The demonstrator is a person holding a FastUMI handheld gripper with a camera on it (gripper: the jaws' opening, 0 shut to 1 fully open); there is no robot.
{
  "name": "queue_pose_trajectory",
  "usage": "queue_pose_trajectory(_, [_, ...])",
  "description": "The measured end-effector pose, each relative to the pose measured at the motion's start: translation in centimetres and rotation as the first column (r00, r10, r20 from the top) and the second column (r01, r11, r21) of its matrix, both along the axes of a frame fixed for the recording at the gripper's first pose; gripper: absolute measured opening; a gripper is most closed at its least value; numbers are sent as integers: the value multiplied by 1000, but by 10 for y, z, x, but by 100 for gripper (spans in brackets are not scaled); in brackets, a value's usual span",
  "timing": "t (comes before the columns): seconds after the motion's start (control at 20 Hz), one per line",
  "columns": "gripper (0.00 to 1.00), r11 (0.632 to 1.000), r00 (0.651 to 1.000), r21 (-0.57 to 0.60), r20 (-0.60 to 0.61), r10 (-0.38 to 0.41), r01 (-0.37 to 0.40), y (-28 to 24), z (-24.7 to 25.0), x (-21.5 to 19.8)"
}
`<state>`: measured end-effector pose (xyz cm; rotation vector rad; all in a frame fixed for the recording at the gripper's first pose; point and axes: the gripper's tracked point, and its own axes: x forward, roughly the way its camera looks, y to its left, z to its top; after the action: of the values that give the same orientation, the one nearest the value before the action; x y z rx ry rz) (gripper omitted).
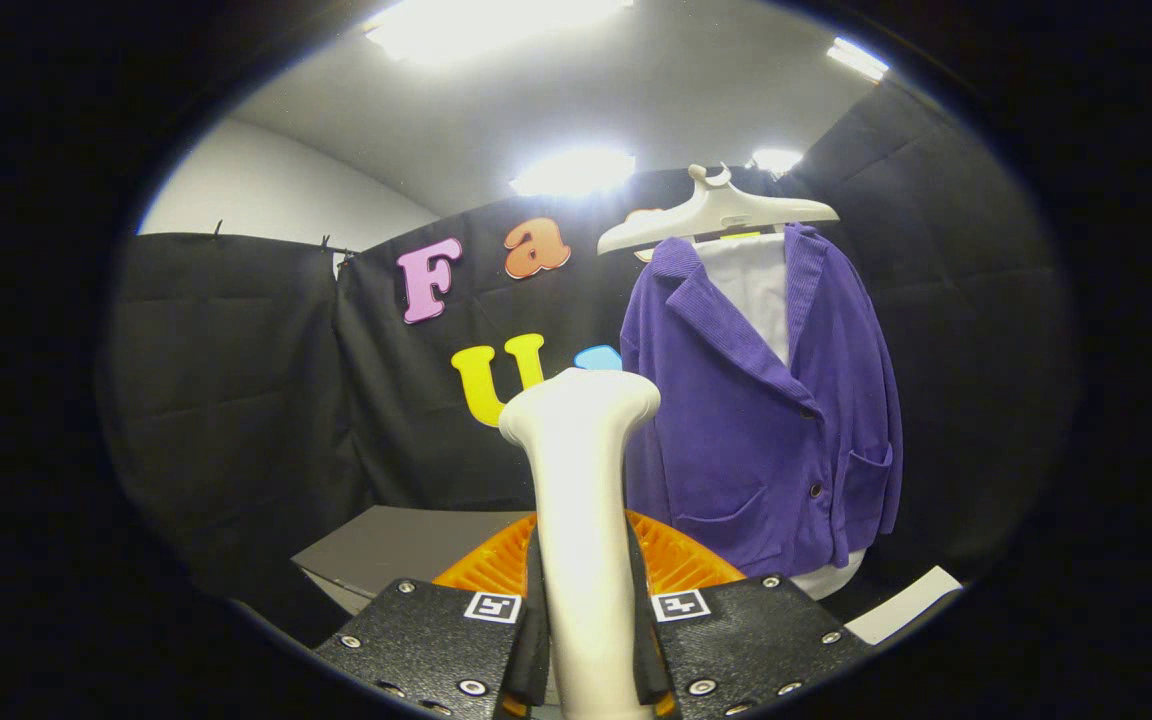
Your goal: Iron the clothes twice with a garment steamer, once on the left side and once on the right side.
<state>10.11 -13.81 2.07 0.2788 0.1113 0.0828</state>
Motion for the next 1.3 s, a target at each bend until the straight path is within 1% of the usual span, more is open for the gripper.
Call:
queue_pose_trajectory(0.4, [33,991,990,6,48,-130,130,-37,27,62])
queue_pose_trajectory(0.7, [33,976,973,16,66,-220,219,-61,32,93])
queue_pose_trajectory(0.95, [33,964,963,54,62,-263,260,-74,30,116])
queue_pose_trajectory(1.05, [33,960,958,46,70,-279,277,-79,26,127])
queue_pose_trajectory(1.3, [33,949,948,39,45,-315,314,-89,5,128])
